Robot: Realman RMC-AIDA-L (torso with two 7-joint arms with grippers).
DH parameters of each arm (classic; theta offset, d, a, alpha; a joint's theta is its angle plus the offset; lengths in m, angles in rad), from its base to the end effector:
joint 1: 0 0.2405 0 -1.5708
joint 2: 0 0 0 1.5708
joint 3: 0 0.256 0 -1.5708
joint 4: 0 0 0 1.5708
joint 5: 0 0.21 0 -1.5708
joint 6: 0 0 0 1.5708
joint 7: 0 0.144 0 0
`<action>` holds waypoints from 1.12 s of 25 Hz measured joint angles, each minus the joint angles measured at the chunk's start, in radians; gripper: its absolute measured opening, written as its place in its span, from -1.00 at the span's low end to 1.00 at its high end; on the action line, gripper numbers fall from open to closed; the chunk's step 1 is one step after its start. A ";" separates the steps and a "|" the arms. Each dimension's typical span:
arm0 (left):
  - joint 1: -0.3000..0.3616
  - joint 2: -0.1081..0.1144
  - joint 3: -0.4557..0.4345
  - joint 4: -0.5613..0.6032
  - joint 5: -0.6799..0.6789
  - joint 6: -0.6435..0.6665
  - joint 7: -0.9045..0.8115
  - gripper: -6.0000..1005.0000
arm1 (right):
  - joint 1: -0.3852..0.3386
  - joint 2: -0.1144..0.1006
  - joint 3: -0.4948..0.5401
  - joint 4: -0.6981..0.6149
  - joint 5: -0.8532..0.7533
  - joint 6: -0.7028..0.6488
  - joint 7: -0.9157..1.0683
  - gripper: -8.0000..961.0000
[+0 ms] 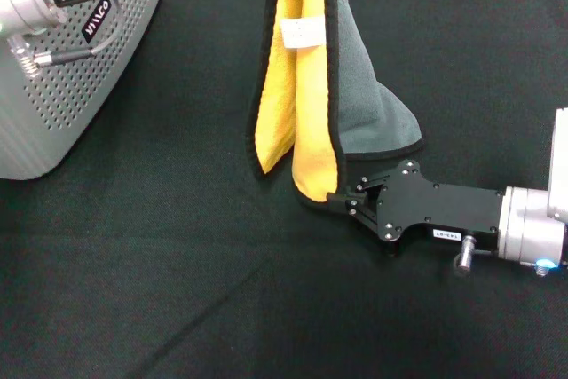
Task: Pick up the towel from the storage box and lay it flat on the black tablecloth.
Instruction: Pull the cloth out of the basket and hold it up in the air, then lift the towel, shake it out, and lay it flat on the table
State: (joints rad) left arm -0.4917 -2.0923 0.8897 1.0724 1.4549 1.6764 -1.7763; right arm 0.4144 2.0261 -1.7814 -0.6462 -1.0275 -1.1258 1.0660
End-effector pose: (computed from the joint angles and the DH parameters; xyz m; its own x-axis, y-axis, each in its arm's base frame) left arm -0.1488 0.3391 0.0757 0.5799 0.1916 0.7919 0.3343 -0.9423 -0.0168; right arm 0.2174 0.3025 -0.0883 0.8271 -0.1488 -0.5419 -0.2762 -0.9475 -0.1613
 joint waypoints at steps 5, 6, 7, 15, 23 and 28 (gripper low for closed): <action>0.006 0.001 0.001 0.003 0.001 0.018 0.010 -0.95 | -0.025 -0.004 0.013 -0.007 0.002 -0.011 -0.021 -0.94; 0.006 0.002 0.001 0.003 0.001 0.027 0.015 -0.95 | -0.032 -0.005 0.024 -0.007 0.003 -0.021 -0.028 -0.95; 0.008 0.003 0.001 0.002 0.002 0.040 0.021 -0.95 | -0.039 -0.007 0.035 -0.007 0.003 -0.034 -0.033 -0.95; 0.039 0.018 -0.009 0.012 0.006 0.121 0.042 -0.95 | -0.112 -0.035 0.192 -0.011 -0.002 -0.258 -0.026 -0.97; 0.071 0.065 -0.022 0.039 -0.009 0.263 0.035 -0.95 | -0.178 -0.077 0.388 -0.037 -0.050 -0.610 0.071 -0.97; 0.110 0.117 -0.002 0.044 -0.061 0.356 0.032 -0.95 | -0.245 -0.050 0.534 -0.161 -0.140 -0.838 0.168 -0.97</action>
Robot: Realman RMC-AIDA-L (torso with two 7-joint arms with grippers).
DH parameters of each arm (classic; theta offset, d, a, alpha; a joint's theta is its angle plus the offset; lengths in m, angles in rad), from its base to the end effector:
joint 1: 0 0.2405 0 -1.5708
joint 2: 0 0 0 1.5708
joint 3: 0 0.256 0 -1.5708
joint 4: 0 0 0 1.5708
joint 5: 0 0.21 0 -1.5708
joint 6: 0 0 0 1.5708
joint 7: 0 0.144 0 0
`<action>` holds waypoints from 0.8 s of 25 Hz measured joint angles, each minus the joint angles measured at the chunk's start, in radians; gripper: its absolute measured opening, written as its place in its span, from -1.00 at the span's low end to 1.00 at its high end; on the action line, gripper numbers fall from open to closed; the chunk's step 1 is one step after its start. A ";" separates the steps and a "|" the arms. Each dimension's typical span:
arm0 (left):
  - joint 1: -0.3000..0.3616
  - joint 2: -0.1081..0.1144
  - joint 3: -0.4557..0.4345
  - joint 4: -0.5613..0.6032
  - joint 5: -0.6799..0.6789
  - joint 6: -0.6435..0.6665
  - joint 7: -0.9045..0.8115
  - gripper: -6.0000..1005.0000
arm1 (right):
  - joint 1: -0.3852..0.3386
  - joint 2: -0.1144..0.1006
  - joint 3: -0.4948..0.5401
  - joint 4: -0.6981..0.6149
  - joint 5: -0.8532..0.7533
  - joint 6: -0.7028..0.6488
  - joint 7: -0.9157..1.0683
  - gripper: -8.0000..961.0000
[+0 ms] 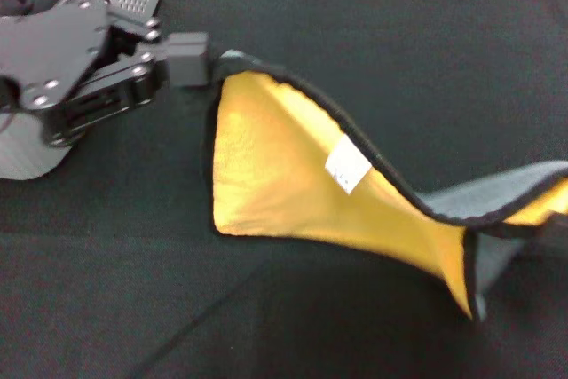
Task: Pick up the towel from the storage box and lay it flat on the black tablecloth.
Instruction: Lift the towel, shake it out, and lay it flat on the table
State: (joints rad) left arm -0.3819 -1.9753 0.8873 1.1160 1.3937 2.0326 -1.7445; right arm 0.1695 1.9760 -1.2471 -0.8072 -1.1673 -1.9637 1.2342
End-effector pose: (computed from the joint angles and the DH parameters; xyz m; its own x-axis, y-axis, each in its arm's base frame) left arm -0.1816 0.2771 0.1140 0.6781 0.1382 0.7219 0.1179 -0.9899 0.0787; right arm 0.2377 0.2225 0.0489 0.5337 -0.0839 -0.8415 -0.1350 -0.9908 0.0132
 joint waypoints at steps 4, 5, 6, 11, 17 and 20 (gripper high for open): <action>0.056 0.053 0.048 0.000 -0.081 0.002 0.004 -0.95 | -0.027 0.014 0.122 -0.054 -0.049 -0.121 0.057 -0.97; 0.069 0.068 0.060 0.000 -0.102 0.003 0.003 -0.95 | -0.028 0.014 0.151 -0.055 -0.054 -0.151 0.073 -0.97; 0.078 0.082 0.072 0.000 -0.114 0.003 0.001 -0.95 | -0.029 0.013 0.172 -0.057 -0.059 -0.171 0.085 -0.97; 0.117 0.129 0.144 -0.001 -0.118 0.005 -0.001 -0.95 | -0.029 0.013 0.176 -0.060 -0.098 -0.182 0.104 -0.97; 0.157 0.161 0.176 -0.001 -0.117 0.006 0.010 -0.95 | -0.012 0.014 0.149 -0.060 -0.115 -0.183 0.111 -0.97; 0.176 0.176 0.173 0.000 -0.121 0.006 0.010 -0.95 | 0.002 0.013 0.143 -0.063 -0.117 -0.184 0.126 -0.97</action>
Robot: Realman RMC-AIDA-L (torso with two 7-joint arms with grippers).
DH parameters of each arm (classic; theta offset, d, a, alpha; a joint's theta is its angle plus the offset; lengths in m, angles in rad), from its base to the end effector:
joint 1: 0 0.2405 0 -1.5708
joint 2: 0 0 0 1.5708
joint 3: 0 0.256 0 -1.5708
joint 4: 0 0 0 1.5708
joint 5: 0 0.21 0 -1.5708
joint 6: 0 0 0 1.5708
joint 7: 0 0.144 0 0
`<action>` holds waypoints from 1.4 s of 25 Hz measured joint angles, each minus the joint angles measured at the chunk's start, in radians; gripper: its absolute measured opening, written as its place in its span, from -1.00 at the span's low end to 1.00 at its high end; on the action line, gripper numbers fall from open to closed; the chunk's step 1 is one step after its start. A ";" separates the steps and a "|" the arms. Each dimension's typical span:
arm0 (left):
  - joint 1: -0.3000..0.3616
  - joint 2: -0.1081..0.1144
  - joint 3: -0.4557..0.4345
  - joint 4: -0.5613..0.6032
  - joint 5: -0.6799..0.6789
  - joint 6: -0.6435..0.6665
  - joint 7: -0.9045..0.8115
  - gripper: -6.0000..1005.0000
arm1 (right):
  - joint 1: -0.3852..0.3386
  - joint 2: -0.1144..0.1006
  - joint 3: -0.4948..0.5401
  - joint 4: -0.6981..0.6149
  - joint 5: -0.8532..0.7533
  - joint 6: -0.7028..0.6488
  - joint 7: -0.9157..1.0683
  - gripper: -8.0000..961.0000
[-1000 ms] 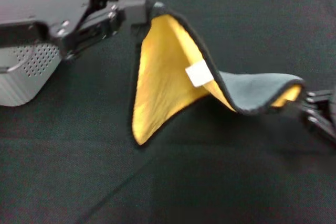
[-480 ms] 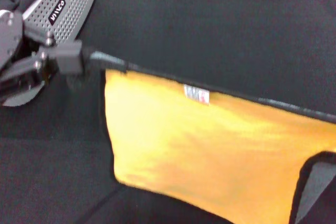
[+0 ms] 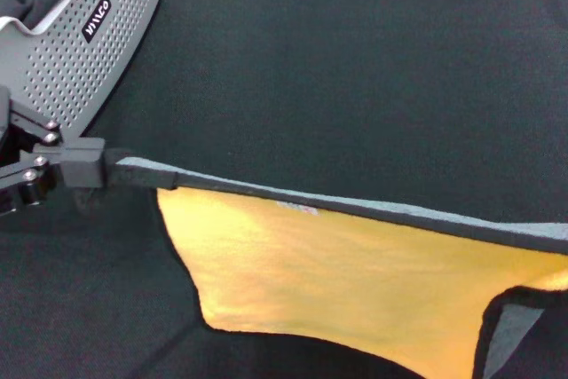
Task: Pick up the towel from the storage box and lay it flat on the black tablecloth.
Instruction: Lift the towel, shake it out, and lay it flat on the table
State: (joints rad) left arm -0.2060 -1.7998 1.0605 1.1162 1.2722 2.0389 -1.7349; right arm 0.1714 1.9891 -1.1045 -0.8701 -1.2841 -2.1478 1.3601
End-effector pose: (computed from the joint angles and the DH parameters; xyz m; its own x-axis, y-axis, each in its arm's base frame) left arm -0.2260 0.2395 0.1411 0.7393 0.2302 0.6328 0.1964 -0.9726 0.1243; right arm 0.2364 0.2048 0.0685 0.5451 -0.1375 -0.8270 -0.0609 -0.9904 0.1244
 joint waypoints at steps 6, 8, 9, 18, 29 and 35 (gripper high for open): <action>0.016 0.018 -0.003 0.001 -0.026 0.002 -0.008 -0.95 | 0.029 -0.006 -0.022 -0.011 0.000 -0.003 0.024 -0.97; 0.020 0.027 -0.002 0.001 -0.035 0.002 -0.012 -0.95 | 0.038 -0.008 -0.025 -0.018 0.001 -0.003 0.035 -0.97; 0.021 0.031 -0.002 0.001 -0.038 0.002 -0.014 -0.95 | 0.043 -0.008 -0.025 -0.021 0.001 -0.004 0.040 -0.97; 0.025 0.062 -0.003 0.005 -0.059 0.002 -0.037 -0.95 | 0.078 -0.034 -0.027 -0.039 0.001 -0.005 0.069 -0.97; 0.026 0.085 0.039 0.057 -0.064 0.002 -0.061 -0.95 | 0.152 -0.072 -0.035 -0.050 0.001 -0.006 0.167 -0.97; 0.021 0.102 0.082 0.057 -0.086 0.004 -0.068 -0.95 | 0.170 -0.073 -0.040 -0.061 0.002 -0.006 0.210 -0.97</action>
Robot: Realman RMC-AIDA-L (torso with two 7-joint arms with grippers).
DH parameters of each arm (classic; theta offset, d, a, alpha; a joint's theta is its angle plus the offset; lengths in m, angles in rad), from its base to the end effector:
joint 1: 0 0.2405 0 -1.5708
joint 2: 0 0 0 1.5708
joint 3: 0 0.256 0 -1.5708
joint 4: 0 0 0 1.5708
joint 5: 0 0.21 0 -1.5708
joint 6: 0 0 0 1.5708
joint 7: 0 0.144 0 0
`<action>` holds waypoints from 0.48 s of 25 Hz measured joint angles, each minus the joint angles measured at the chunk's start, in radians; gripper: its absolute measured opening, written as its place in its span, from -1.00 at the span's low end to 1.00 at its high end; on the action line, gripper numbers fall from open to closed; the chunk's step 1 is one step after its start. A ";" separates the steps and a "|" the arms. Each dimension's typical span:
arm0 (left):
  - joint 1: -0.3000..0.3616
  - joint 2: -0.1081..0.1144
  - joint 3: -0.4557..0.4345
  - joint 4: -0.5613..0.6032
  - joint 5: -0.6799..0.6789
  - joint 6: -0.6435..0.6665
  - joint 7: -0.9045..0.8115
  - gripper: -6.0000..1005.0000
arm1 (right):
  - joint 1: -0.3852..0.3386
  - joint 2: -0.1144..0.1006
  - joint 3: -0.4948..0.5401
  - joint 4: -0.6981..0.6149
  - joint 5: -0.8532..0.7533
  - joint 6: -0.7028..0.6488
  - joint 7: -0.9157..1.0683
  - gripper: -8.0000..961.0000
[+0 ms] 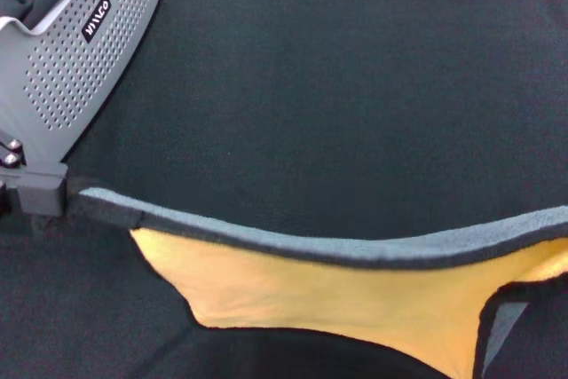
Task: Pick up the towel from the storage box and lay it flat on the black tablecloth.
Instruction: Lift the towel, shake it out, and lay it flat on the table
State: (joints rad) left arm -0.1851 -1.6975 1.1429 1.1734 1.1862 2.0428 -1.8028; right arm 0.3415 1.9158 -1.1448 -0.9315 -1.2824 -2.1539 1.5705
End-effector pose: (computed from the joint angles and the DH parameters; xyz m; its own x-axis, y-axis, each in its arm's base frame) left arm -0.2208 0.2321 0.1619 0.7823 0.2523 0.5695 0.1849 -0.9671 0.1744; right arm 0.2007 0.2430 0.0868 0.6594 -0.1934 -0.7265 0.0285 -0.9592 0.2813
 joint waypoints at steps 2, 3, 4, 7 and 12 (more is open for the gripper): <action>-0.003 0.007 0.020 0.000 -0.014 0.000 -0.004 -0.95 | 0.009 0.000 -0.006 -0.001 0.000 0.000 0.012 -0.97; -0.005 0.011 0.031 0.001 -0.019 0.000 -0.006 -0.95 | 0.014 0.000 -0.010 -0.001 0.001 0.000 0.019 -0.97; -0.007 0.012 0.036 0.002 -0.022 0.000 -0.007 -0.95 | 0.019 0.001 -0.015 -0.001 0.001 0.000 0.026 -0.97; -0.010 0.015 0.045 0.019 -0.023 0.001 -0.016 -0.95 | 0.028 0.003 -0.031 -0.005 0.001 0.000 0.046 -0.97; -0.005 0.029 0.046 0.045 -0.025 0.001 -0.033 -0.95 | 0.034 0.017 -0.036 -0.030 0.003 0.000 0.093 -0.97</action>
State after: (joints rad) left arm -0.1902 -1.6683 1.1892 1.2186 1.1610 2.0433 -1.8362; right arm 0.3750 1.9328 -1.1812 -0.9614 -1.2790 -2.1539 1.6635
